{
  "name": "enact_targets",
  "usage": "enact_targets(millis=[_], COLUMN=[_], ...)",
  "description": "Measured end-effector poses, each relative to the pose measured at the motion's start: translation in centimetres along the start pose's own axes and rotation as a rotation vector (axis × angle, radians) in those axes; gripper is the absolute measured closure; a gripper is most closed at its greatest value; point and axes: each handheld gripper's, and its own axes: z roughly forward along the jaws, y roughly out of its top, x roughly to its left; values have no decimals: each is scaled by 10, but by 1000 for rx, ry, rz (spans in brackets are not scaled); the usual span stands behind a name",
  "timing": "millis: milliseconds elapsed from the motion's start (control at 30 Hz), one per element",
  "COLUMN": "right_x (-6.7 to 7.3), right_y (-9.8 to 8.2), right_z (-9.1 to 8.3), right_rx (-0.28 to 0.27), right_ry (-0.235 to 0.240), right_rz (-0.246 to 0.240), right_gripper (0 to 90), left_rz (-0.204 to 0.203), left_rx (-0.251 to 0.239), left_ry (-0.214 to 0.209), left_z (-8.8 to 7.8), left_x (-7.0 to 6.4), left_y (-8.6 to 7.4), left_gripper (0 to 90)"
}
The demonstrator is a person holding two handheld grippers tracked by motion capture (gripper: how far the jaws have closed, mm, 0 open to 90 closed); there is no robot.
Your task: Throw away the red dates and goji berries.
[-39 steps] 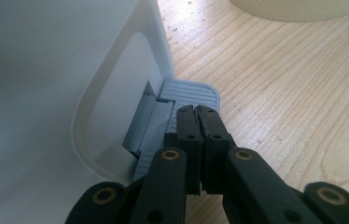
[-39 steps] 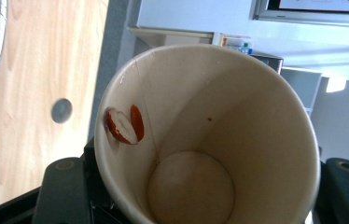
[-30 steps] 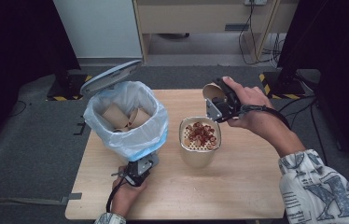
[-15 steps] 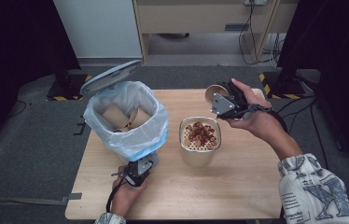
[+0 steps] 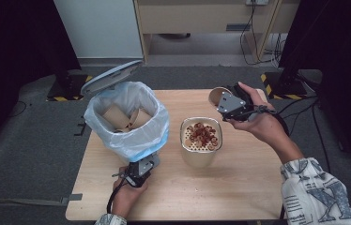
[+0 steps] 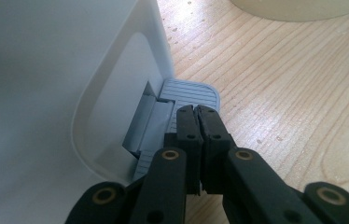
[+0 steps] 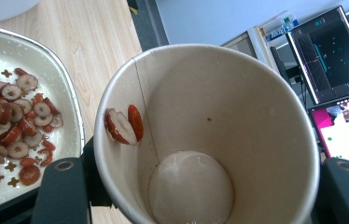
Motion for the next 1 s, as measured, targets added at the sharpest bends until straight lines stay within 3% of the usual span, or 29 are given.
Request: enact_targets(millis=[433,1000], right_x=[-2,-6], right_y=[-6,-15], right_z=[0,-4], right_rx=[-32,-32], right_ry=[34,40], right_rz=[101,134], right_gripper=[325,323], left_rz=[7,8], left_rx=[0,-1], left_ry=[-4,-3], left_z=[0,0], left_x=[0,0], left_y=[0,0], left_gripper=[875,874])
